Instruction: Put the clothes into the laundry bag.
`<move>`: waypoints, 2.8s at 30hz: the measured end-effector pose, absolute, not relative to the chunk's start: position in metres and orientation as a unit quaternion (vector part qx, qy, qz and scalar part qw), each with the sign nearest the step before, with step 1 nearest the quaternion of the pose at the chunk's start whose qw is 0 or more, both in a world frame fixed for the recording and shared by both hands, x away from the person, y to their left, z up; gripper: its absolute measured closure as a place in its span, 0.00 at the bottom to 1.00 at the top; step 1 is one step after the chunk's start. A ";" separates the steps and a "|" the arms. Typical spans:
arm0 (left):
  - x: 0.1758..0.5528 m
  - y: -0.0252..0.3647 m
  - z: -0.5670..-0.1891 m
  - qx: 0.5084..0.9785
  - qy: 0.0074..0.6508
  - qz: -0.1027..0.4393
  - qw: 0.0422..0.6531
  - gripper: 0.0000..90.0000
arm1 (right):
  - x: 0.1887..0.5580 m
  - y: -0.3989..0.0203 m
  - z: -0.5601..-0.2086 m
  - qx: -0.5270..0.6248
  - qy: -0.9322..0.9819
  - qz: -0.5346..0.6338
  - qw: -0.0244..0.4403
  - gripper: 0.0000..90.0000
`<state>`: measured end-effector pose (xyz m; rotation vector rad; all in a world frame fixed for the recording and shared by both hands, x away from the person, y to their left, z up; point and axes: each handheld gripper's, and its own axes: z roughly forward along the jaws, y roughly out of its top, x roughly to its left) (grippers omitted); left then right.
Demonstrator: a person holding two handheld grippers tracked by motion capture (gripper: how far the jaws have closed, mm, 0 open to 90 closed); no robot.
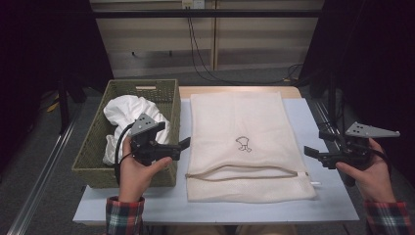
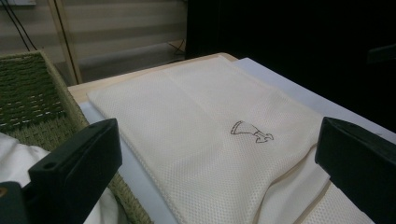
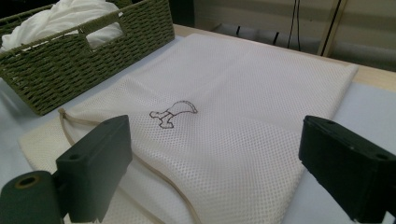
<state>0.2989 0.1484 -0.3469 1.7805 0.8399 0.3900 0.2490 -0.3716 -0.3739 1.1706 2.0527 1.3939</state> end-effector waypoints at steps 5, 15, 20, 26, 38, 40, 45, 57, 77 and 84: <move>0.300 0.152 -0.348 0.746 0.356 0.165 0.538 0.01 | 0.250 -0.369 -0.377 0.415 0.741 0.492 0.193 0.11; 0.299 0.160 -0.347 0.740 0.363 0.173 0.539 0.01 | 0.255 -0.351 -0.387 0.395 0.760 0.481 0.188 0.15; 0.299 0.162 -0.347 0.740 0.365 0.174 0.538 0.01 | 0.261 -0.318 -0.405 0.361 0.792 0.466 0.159 0.17; 0.300 0.164 -0.349 0.740 0.371 0.175 0.533 0.01 | 0.273 -0.280 -0.428 0.325 0.828 0.439 0.128 0.27; 0.300 0.159 -0.352 0.747 0.366 0.173 0.527 0.01 | 0.288 -0.245 -0.455 0.291 0.859 0.401 0.126 0.51; 0.300 0.160 -0.353 0.746 0.367 0.170 0.529 0.01 | 0.293 -0.239 -0.463 0.285 0.863 0.399 0.121 0.50; 0.301 0.161 -0.353 0.747 0.369 0.173 0.525 0.01 | 0.300 -0.232 -0.473 0.290 0.865 0.383 0.146 0.46; 0.300 0.163 -0.354 0.744 0.374 0.175 0.526 0.02 | 0.310 -0.226 -0.485 0.309 0.863 0.372 0.148 0.71; 0.318 0.199 -0.355 0.753 0.413 0.185 0.477 0.03 | 0.336 -0.224 -0.444 0.310 0.830 0.440 0.144 0.99; 0.329 0.218 -0.350 0.762 0.439 0.190 0.437 0.02 | 0.347 -0.226 -0.414 0.325 0.813 0.457 0.156 0.98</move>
